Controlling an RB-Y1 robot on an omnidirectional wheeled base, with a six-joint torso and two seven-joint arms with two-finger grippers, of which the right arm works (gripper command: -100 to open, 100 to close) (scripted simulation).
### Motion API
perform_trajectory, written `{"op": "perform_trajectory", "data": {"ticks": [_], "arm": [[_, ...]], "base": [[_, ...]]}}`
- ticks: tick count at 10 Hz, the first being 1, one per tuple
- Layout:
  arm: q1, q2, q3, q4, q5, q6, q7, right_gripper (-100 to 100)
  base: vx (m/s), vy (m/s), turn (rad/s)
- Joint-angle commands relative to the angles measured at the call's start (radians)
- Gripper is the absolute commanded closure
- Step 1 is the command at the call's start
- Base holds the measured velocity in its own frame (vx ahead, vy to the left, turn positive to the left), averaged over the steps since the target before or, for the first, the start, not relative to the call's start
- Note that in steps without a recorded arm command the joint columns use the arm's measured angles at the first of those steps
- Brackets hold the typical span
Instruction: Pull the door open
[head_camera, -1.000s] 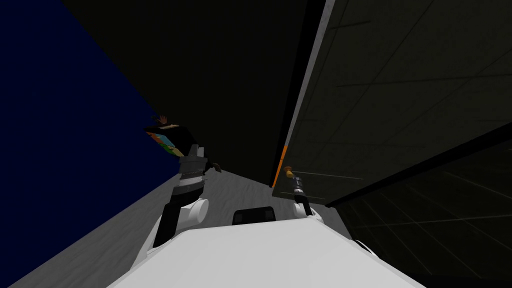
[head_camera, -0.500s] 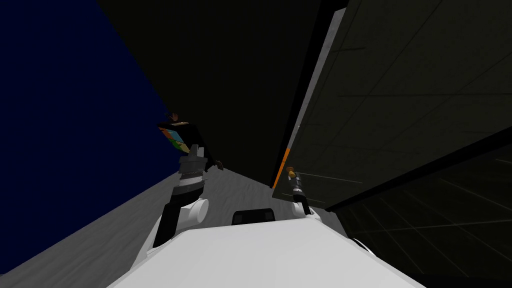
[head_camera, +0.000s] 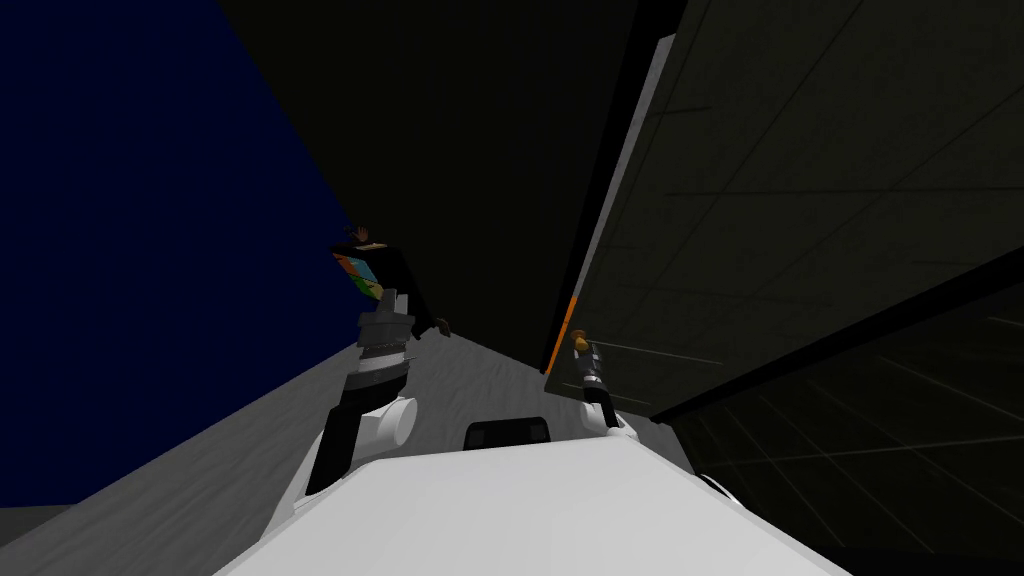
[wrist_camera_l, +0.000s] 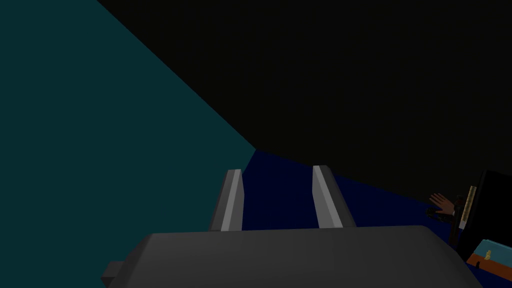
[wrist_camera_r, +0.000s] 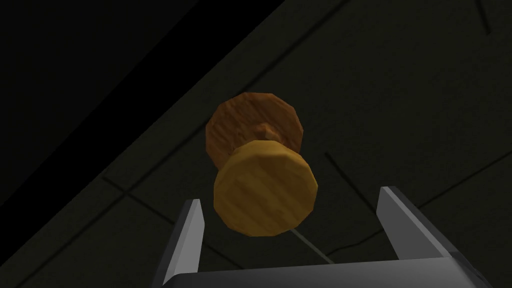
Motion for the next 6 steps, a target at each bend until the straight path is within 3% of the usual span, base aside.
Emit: {"op": "perform_trajectory", "data": {"ticks": [1,6], "arm": [[0.001,0.002,0.004,-0.007,-0.010,0.005,-0.032,-100],[-0.004,0.016,0.031,-0.023,-0.077,0.018,-0.174,-100]], "base": [[-0.054,-0.009,0.025],[-0.067,-0.014,0.059]]}}
